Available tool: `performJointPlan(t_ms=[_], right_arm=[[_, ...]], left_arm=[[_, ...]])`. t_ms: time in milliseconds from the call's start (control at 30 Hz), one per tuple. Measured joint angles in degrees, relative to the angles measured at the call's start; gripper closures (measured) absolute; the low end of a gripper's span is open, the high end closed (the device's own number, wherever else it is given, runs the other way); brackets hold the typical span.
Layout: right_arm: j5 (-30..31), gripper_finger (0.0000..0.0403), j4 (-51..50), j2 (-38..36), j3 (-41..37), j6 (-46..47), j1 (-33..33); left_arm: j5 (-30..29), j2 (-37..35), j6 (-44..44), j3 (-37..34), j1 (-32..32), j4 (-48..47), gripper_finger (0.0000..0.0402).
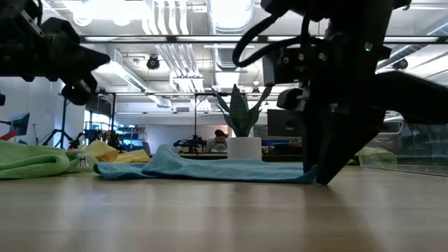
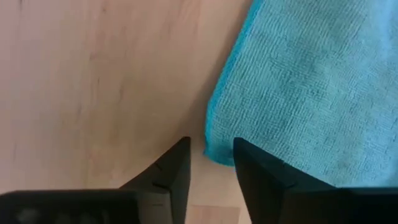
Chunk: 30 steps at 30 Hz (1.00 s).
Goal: Fold microfiber towels
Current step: Fold the blue towel on the table
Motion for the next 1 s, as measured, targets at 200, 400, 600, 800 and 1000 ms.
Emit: performJointPlan(t_ms=[200,400,600,800,1000], right_arm=[[0.1,0.0368,-0.2,-0.2,0.0,-0.3,0.1],[9.6,0.0393,-10.1,-5.5,0.2,4.5,0.5],[12.4,0.0394,-13.4,-11.3,-1.5,8.2,-0.1],[12.7,0.0394,-13.7,-12.8,-3.2,9.4,-2.4],[12.7,0.0394,-15.4,-12.9,-4.8,9.5,-3.4]], left_arm=[[1.1,13.5,1.9,0.0,-10.9,19.8,0.0401],[-17.8,34.9,9.1,1.9,-23.0,33.8,0.0401],[-26.2,56.3,9.0,10.3,-24.7,34.2,0.0374],[-24.6,75.5,13.9,21.5,-24.7,33.1,0.0295],[-21.6,83.9,14.7,35.0,-24.8,10.4,0.0246]])
